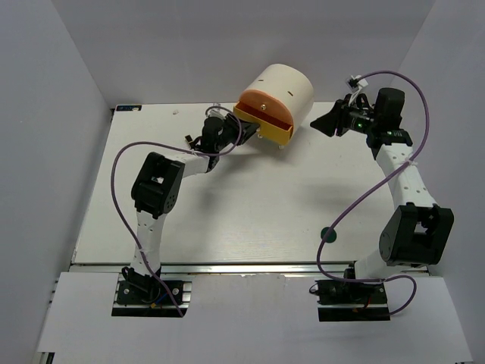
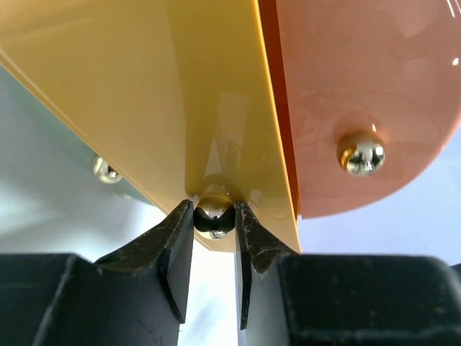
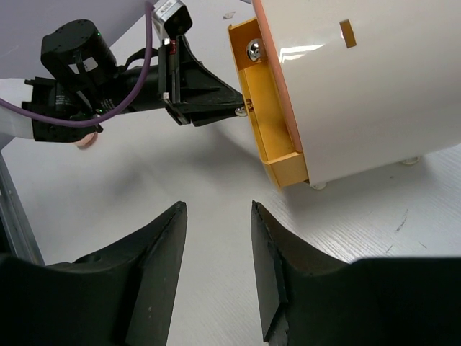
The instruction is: Organize the makeup
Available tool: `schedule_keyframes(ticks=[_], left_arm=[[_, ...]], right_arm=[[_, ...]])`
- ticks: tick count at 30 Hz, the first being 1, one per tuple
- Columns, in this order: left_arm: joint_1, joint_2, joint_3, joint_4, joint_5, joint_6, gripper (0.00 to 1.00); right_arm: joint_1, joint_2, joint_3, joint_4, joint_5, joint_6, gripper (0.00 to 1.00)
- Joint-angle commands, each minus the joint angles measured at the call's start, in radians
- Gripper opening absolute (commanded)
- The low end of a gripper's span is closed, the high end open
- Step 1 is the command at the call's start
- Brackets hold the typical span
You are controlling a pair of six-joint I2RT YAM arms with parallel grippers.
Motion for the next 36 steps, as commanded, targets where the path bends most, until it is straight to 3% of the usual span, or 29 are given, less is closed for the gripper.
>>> schedule_keyframes(ticks=[1,8,20,22,27,32,36], left_arm=[[-0.003,-0.111,-0.067,-0.029,0.010,0.042,0.23],[-0.003,-0.208,-0.181,-0.022,-0.024,0.063,0.24],[-0.004,-0.317,-0.247,-0.096,-0.101,0.117,0.28],[-0.004,-0.323,-0.247,-0.110,-0.108,0.125,0.33],[-0.004,-0.317,-0.221,-0.143,-0.107,0.129,0.58],[-0.003,-0.325,-0.217,-0.162,-0.108,0.134,0.71],[-0.003,-0.351,-0.224,-0.189,-0.105,0.152,0.79]], right_arm=[[-0.004,-0.043,-0.017,0.007,-0.010,-0.027,0.47],[-0.004,-0.064,-0.048,-0.026,-0.012,-0.078,0.50],[-0.004,-0.104,-0.095,-0.076,0.005,-0.147,0.56],[-0.004,-0.107,-0.103,-0.079,0.005,-0.151,0.57],[-0.004,-0.103,-0.099,-0.123,-0.026,-0.217,0.69],[-0.003,-0.092,-0.072,-0.281,-0.046,-0.380,0.74],[-0.001,-0.095,-0.072,-0.440,-0.062,-0.610,0.74]])
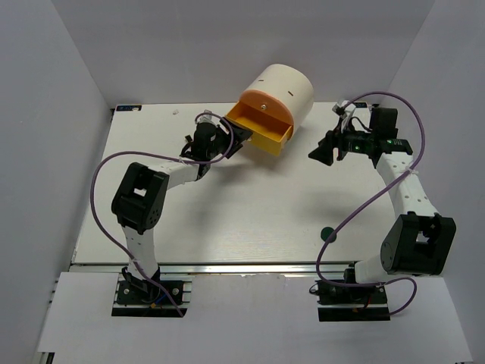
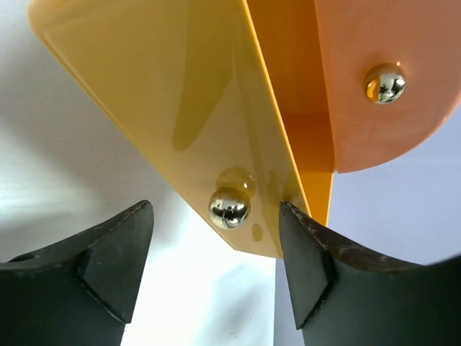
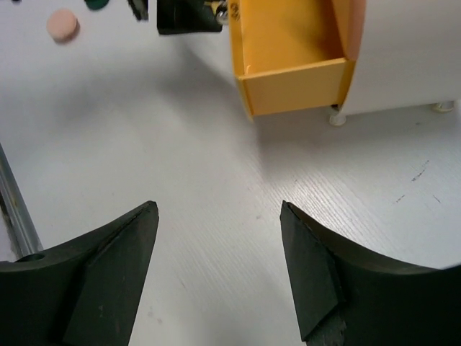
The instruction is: Organize the makeup
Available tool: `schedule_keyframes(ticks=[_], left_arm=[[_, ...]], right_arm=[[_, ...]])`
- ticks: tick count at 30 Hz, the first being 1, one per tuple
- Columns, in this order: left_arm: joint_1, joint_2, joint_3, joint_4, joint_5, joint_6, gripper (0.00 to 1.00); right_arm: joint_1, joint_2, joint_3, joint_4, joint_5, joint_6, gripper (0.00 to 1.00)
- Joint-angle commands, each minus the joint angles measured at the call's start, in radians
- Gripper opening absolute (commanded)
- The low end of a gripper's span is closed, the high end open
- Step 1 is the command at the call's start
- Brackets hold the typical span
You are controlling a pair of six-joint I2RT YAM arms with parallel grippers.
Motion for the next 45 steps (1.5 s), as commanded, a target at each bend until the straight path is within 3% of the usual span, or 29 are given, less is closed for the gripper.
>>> schedule_keyframes(ticks=[1,6,7,9,12,16,24,38,41,45], left_arm=[[-0.004,-0.095,0.012,-0.036,-0.011,0.035,0.80],[-0.004,-0.188,-0.038,-0.139,-0.034,0.108,0.84],[-0.002,-0.210,-0.054,-0.154,-0.043,0.121,0.85],[-0.004,-0.279,-0.101,-0.194,-0.065,0.160,0.91],[-0.004,-0.369,-0.164,-0.246,-0.098,0.200,0.97],[0.002,-0.472,-0.241,-0.311,-0.143,0.231,0.98],[0.074,-0.664,-0.356,-0.430,-0.235,0.268,0.98],[0.151,-0.928,-0.428,-0.685,-0.391,0.329,0.98],[0.171,-0.952,-0.399,-0.757,-0.422,0.326,0.98],[0.206,-0.963,-0.387,-0.861,-0.470,0.280,0.98]], right_arm=[[-0.001,-0.023,0.028,-0.197,-0.047,-0.275,0.74],[0.017,-0.032,-0.012,-0.588,-0.003,-0.726,0.68],[0.020,-0.042,-0.028,-0.627,0.032,-0.856,0.67],[0.022,-0.052,-0.092,-0.708,0.072,-0.965,0.62],[0.023,-0.072,-0.196,-0.735,0.176,-1.096,0.60],[0.031,-0.062,-0.304,-0.719,0.292,-1.219,0.56],[0.059,-0.026,-0.449,-0.575,0.513,-1.291,0.53],[0.071,0.135,-0.384,-0.433,0.539,-1.217,0.52],[0.080,0.156,-0.394,-0.457,0.531,-1.227,0.49],[0.092,0.141,-0.433,-0.436,0.527,-1.220,0.34]])
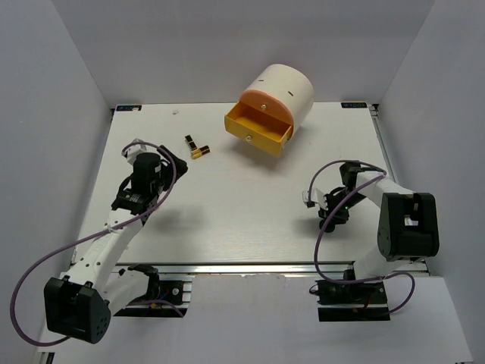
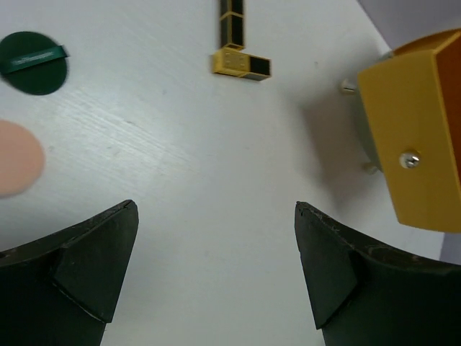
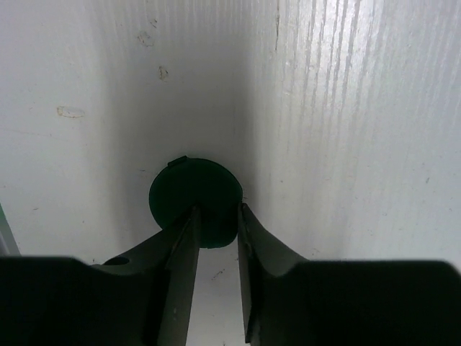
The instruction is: Organize the makeup
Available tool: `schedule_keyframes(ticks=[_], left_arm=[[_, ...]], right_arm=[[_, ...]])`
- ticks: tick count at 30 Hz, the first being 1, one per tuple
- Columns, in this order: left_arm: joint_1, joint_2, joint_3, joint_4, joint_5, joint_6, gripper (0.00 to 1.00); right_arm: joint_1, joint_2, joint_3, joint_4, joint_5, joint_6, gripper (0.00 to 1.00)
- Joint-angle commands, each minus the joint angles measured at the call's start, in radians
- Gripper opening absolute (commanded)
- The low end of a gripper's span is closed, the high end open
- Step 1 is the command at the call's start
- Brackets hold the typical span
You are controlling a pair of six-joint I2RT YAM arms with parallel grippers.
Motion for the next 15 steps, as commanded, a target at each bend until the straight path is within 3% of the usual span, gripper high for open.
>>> schedule_keyframes(ticks=[1,5,6,10,15], left_arm=[[0.035,-0.027,0.036,-0.143,-0.061,-0.043,0.98],[0.087,-0.030,0.035,-0.184,-0.049,-0.088,0.98],[0.095,-0.027,0.035,-0.189,-0.044,-0.094,0.98],[0.138,-0.016,0.062,-0.204,-0.006,-0.100,0.98],[0.202,0.013,0.110,-0.235,0.045,-0.100,0.98]], right_arm=[[0.013,0.016,-0.042,0.021,0.002,0.010,0.31],[0.013,0.005,-0.021,0.008,-0.056,0.053,0.03],[0.013,0.002,-0.011,0.005,-0.071,0.063,0.01],[0.024,-0.036,0.080,-0.008,-0.184,0.123,0.00],[0.095,-0.090,0.200,0.073,-0.275,0.325,0.00]])
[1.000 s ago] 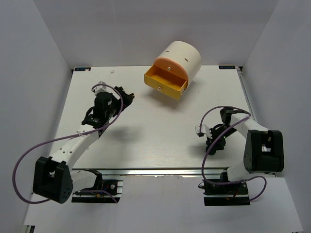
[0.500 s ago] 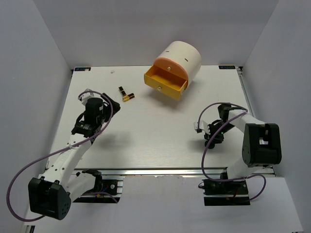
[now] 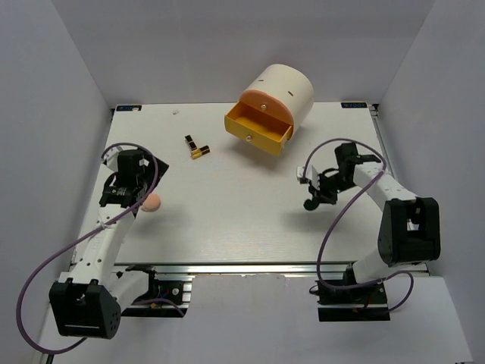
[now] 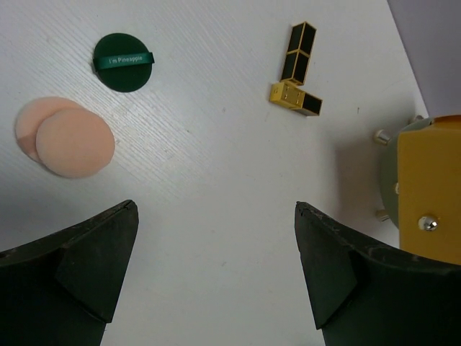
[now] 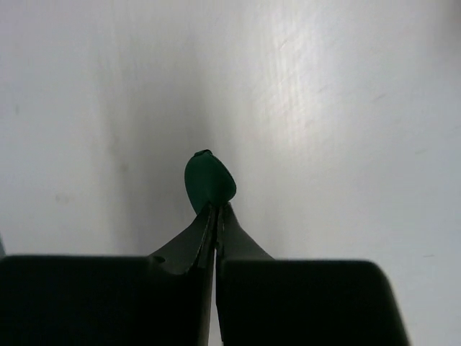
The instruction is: Organize the makeup
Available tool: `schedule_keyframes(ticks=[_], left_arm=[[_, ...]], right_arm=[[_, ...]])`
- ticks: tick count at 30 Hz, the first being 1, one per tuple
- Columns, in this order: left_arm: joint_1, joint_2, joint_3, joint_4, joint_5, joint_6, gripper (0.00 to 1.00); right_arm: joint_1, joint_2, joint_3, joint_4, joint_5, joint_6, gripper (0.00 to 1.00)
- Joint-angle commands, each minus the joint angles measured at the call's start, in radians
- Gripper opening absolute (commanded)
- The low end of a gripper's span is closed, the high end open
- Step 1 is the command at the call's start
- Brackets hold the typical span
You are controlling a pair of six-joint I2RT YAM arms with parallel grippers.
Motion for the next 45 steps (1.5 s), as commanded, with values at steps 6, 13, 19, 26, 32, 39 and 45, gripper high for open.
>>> schedule_keyframes(ticks=[6,13,19,26,32,39,45], left_arm=[[0.080,0.039,0.076,-0.076,0.068,-0.002,0.98],[0.114,0.014,0.049,-0.090,0.079,-0.004,0.98],[0.118,-0.027,0.016,-0.104,0.071,-0.014,0.98],[0.123,-0.060,0.000,-0.131,0.057,-0.011,0.98],[0.127,-0.055,-0.005,-0.128,0.060,-0.010,0.98],[0.131,-0.029,0.000,-0.124,0.065,-0.004,0.98],[0.131,-0.001,0.012,-0.179,0.036,-0.019,0.98]], right_arm=[[0.151,-0.070,0.274,0.376,-0.188,0.567,0.00],[0.262,0.003,0.399,0.820,0.138,1.054,0.00],[0.339,0.115,0.505,0.946,0.419,1.114,0.00],[0.348,0.186,0.539,0.929,0.475,1.077,0.03],[0.348,0.183,0.489,0.917,0.470,1.052,0.36],[0.348,0.165,0.479,0.891,0.427,1.046,0.56],[0.323,0.051,0.481,0.757,0.050,0.921,0.44]])
